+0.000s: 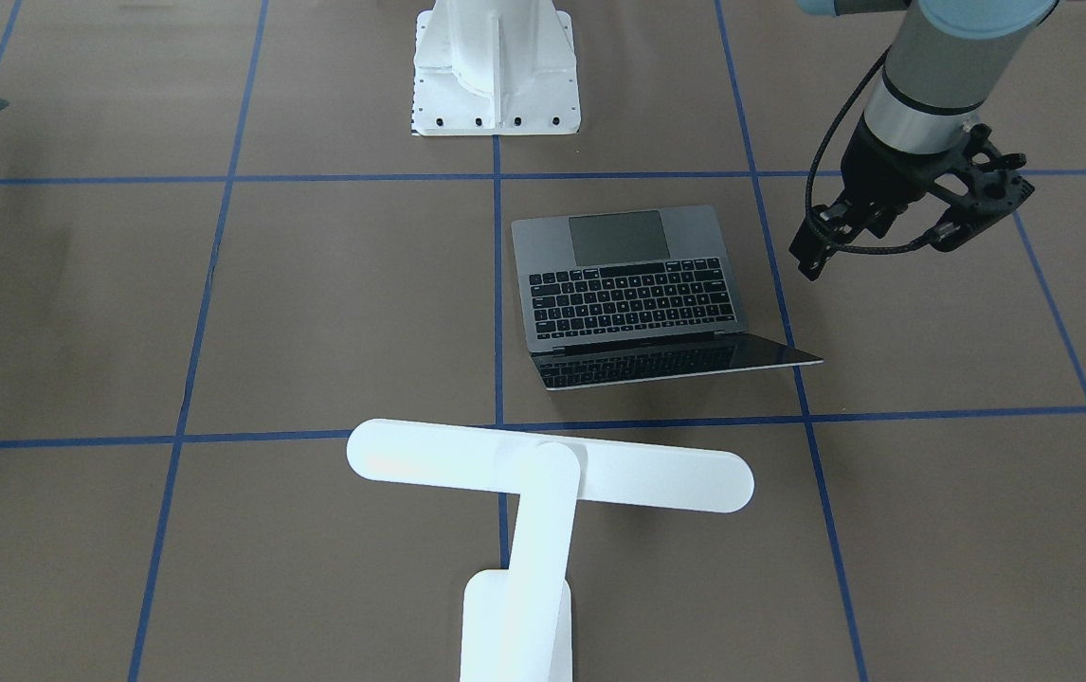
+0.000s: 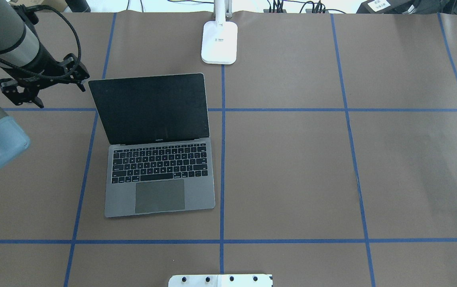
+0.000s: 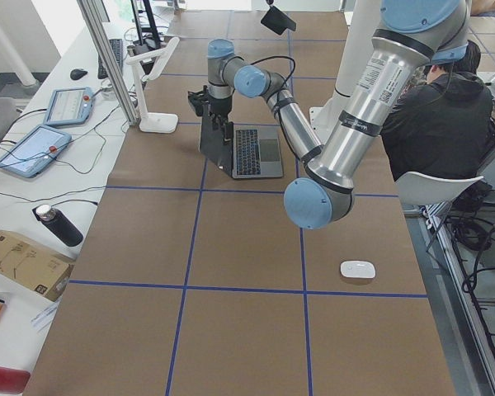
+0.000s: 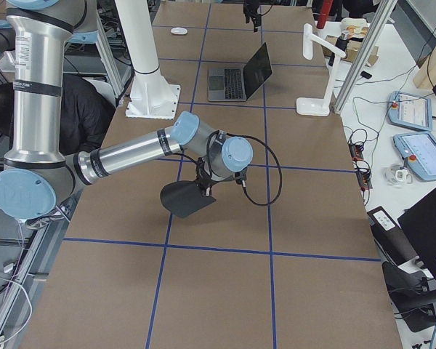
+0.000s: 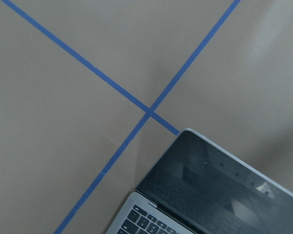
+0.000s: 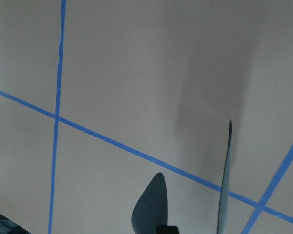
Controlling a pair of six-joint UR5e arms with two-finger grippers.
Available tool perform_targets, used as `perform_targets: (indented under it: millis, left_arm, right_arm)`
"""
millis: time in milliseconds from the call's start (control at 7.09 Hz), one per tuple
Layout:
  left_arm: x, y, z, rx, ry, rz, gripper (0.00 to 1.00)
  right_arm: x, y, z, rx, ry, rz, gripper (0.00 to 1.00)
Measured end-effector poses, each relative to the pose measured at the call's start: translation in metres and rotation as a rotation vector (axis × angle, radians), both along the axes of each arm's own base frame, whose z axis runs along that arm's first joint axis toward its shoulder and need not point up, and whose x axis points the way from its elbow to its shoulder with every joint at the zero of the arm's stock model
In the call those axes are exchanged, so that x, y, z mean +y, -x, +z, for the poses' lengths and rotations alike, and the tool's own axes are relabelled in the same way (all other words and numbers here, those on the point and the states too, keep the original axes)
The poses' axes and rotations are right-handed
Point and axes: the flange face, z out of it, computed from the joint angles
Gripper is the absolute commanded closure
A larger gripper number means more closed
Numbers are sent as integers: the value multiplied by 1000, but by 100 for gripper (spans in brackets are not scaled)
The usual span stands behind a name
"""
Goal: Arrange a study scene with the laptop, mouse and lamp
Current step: 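Bring the black mouse in with the right gripper while the left arm withdraws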
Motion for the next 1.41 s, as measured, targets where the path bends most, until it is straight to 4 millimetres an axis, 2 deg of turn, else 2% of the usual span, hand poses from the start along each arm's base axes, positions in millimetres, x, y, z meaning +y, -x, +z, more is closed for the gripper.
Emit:
perform_targets:
  millis: [282, 564, 846, 987, 1410]
  left_arm:
    - [7, 37, 49, -57, -91, 161, 0]
    - [11, 63, 86, -94, -125, 256, 0]
    - [9, 105, 116, -120, -179, 343, 0]
    - [5, 124, 125, -120, -192, 359, 0]
    - [-10, 164, 160, -138, -213, 427, 0]
  right_arm:
    - [-24, 31, -53, 15, 44, 39, 100]
    - [-46, 75, -111, 44, 86, 51, 100]
    - [-55, 140, -162, 76, 132, 46, 100]
    - [-54, 174, -179, 90, 148, 50, 100]
    - [-52, 269, -204, 132, 180, 92, 100]
